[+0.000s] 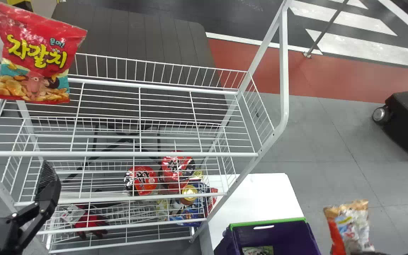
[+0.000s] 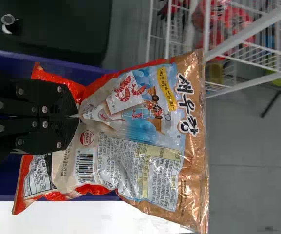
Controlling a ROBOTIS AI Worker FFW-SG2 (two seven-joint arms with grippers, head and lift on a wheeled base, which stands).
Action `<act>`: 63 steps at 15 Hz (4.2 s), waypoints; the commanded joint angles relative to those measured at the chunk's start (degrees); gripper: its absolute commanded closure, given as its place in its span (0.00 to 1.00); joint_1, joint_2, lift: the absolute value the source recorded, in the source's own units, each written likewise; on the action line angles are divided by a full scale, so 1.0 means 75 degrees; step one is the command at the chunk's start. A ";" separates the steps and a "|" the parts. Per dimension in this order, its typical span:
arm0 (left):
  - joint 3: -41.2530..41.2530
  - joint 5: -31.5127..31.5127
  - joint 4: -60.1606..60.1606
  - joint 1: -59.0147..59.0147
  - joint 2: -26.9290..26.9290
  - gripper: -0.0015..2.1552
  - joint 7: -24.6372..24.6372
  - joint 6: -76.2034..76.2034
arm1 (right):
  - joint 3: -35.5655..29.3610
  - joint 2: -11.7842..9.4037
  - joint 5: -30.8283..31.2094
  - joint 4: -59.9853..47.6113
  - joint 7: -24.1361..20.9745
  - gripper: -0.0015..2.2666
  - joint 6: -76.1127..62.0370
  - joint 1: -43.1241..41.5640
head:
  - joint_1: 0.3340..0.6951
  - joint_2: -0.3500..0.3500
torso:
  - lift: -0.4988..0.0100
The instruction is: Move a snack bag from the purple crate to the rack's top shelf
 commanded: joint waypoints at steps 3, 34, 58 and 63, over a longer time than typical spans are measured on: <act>0.0004 -0.0006 0.0013 -0.0004 0.0000 0.04 0.0067 -0.0005 | -0.0879 0.0618 -0.0608 -0.2393 0.0622 0.63 0.1285 -0.0276 | 1.00 0.00 | 0.98; -0.0312 -0.0287 0.0153 -0.0004 0.0082 0.04 0.0172 0.0135 | 0.6410 0.2546 -0.0584 -0.4081 -0.3175 0.63 0.3886 -0.4787 | 1.00 0.47 | 0.98; 0.0016 0.0006 0.0915 -0.0333 0.0070 0.04 0.0149 -0.0029 | 0.8414 0.2546 -0.3865 0.3243 -0.6421 0.63 -0.4926 -0.5702 | 1.00 0.76 | 0.98; 0.0121 0.0123 0.1021 -0.0321 0.0082 0.04 0.0090 -0.0216 | 0.8578 0.2546 -0.4334 0.4450 -0.6726 0.63 -0.5700 -0.6100 | 1.00 0.78 | 0.98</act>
